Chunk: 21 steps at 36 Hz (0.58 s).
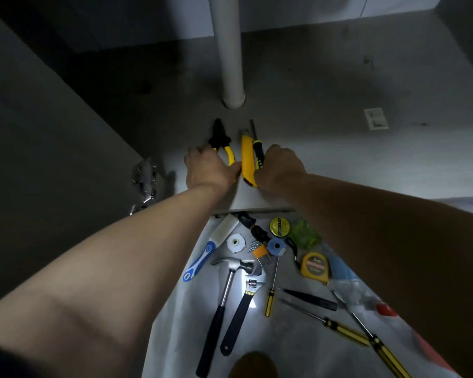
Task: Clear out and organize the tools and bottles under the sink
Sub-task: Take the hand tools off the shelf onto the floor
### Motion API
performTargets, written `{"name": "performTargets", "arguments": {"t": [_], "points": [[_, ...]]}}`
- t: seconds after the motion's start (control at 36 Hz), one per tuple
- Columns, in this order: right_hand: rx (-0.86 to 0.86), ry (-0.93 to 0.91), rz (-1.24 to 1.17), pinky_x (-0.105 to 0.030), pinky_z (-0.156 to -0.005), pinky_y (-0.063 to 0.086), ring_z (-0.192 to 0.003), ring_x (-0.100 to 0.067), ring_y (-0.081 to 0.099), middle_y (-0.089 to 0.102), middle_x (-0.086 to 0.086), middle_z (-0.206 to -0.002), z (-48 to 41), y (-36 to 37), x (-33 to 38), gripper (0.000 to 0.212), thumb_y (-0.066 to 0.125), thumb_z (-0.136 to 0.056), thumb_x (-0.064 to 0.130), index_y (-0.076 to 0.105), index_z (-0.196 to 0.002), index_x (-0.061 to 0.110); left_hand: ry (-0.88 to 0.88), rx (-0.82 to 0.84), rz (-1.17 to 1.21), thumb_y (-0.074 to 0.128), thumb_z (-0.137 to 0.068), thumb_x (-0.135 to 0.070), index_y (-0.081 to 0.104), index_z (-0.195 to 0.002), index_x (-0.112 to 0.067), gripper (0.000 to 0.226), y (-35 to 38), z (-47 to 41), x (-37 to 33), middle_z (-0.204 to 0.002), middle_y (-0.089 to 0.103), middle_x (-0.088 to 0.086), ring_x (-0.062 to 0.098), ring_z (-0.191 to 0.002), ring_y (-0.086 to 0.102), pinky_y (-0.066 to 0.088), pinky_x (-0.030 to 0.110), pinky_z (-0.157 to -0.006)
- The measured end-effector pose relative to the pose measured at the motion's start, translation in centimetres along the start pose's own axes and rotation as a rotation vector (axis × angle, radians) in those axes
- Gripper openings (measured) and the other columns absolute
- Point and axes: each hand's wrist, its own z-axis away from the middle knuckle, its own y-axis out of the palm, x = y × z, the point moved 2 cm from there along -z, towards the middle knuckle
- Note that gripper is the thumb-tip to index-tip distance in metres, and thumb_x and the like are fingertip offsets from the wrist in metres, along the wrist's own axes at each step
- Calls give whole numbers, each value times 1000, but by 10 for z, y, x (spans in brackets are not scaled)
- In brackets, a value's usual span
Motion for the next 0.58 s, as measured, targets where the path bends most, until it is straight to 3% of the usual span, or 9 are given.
{"name": "performTargets", "arguments": {"t": [0.08,0.19,0.28,0.36,0.42,0.47,0.58], "points": [[-27,-22,-12,-32,-76,44,-110,-33,60,60,-16,-122,-1,-3,-1,20,63,-90,18,54,-106,9,-25,8,2,74,-80,-49,59,-125,-10,62,1,-4,-2,-131,52,20,38,-130,40,41,41,-101],[-59,-42,-80,-30,-67,39,-96,-30,59,59,-12,-111,3,-12,-4,26,64,-91,23,57,-111,8,-52,-21,115,77,-77,-39,57,-126,-7,62,1,3,-1,-129,53,21,38,-127,45,44,39,-99],[-106,-118,-147,-28,-58,33,-82,-27,53,57,-9,-96,13,-21,-5,21,65,-87,26,54,-97,11,-56,-58,240,79,-74,-33,55,-123,-1,63,-4,19,3,-122,57,20,37,-116,55,49,41,-95],[-148,-189,-224,-29,-59,33,-83,-26,56,61,-7,-92,34,-23,-7,22,66,-84,28,54,-94,13,-49,-102,410,81,-71,-22,54,-118,-2,58,-8,53,12,-115,58,15,31,-105,60,52,45,-92],[-148,-224,-265,-30,-63,37,-82,-23,58,62,-4,-89,54,-19,-10,24,69,-82,31,54,-94,17,-19,-115,496,81,-70,-15,51,-125,-6,63,-7,89,22,-120,53,8,22,-98,61,54,36,-90],[-145,-254,-256,-30,-61,37,-78,-19,57,62,-1,-84,77,-9,-16,23,70,-79,31,53,-92,21,44,-126,517,79,-73,-10,49,-129,-10,63,-2,130,36,-122,44,0,15,-99,58,50,25,-90],[-67,-320,-244,-28,-55,37,-68,-14,55,60,4,-76,124,21,-39,25,71,-77,31,47,-84,26,70,-27,446,80,-79,-14,51,-127,-17,56,15,205,77,-120,40,-4,15,-108,55,50,33,-98]]}}
